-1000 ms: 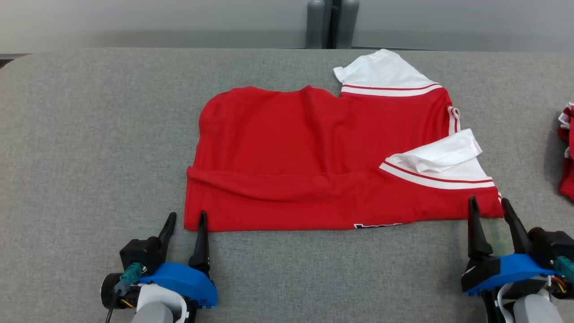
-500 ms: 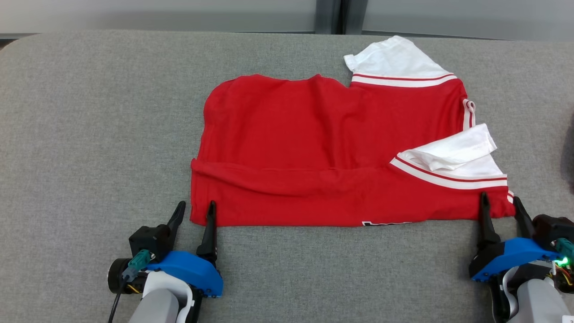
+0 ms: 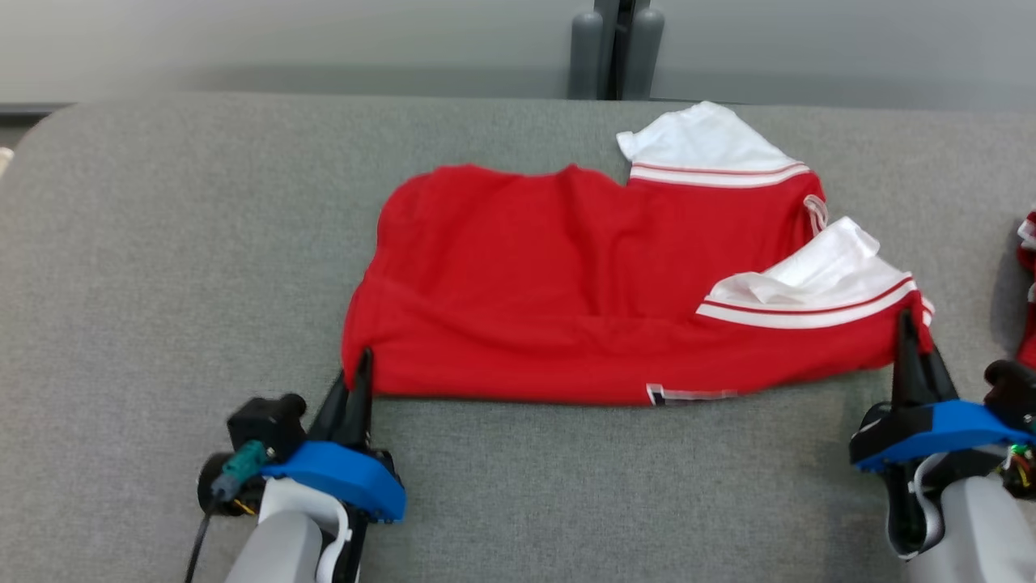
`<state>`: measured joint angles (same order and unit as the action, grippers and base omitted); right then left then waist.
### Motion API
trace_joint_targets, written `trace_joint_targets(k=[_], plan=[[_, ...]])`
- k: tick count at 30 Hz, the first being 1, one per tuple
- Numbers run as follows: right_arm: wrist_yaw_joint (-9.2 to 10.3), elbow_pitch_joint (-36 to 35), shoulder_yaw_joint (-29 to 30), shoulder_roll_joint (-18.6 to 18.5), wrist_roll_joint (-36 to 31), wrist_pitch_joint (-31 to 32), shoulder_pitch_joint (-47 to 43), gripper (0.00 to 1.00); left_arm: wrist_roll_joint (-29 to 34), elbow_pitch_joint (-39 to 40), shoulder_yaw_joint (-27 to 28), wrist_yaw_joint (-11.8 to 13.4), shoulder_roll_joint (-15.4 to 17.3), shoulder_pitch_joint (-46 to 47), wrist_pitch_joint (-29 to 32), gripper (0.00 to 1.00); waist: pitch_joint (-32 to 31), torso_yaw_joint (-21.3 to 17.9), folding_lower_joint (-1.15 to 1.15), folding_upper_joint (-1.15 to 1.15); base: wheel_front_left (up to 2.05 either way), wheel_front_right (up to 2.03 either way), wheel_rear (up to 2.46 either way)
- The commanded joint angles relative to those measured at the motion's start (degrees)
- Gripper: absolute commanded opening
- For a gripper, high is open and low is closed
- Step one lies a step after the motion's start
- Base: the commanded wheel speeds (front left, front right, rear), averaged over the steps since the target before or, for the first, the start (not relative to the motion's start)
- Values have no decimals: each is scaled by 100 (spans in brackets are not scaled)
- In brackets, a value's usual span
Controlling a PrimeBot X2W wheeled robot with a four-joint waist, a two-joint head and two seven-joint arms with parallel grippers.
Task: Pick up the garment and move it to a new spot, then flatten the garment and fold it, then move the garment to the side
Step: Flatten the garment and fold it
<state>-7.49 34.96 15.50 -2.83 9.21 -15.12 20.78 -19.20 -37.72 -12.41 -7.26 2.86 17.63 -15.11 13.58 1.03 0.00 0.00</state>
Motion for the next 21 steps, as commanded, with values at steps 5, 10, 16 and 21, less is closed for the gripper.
trace_joint_targets(k=[5,10,16,21], plan=[[1,-580,160,-16,343,-2,-220,0,29,659,357,-20,8,-232,-4,0,-525,-35,0,0,0,0,0],[4,-592,169,-30,583,-2,-954,0,-81,731,319,-19,14,-978,-4,0,-976,1,0,0,0,0,0],[3,-193,69,-28,698,-2,-1928,0,-303,330,5,30,20,-1849,-5,0,-1077,33,0,0,0,0,0],[1,-207,176,-26,568,-2,-2108,100,-318,293,-73,153,16,-1956,-3,100,-998,42,0,0,0,0,0]])
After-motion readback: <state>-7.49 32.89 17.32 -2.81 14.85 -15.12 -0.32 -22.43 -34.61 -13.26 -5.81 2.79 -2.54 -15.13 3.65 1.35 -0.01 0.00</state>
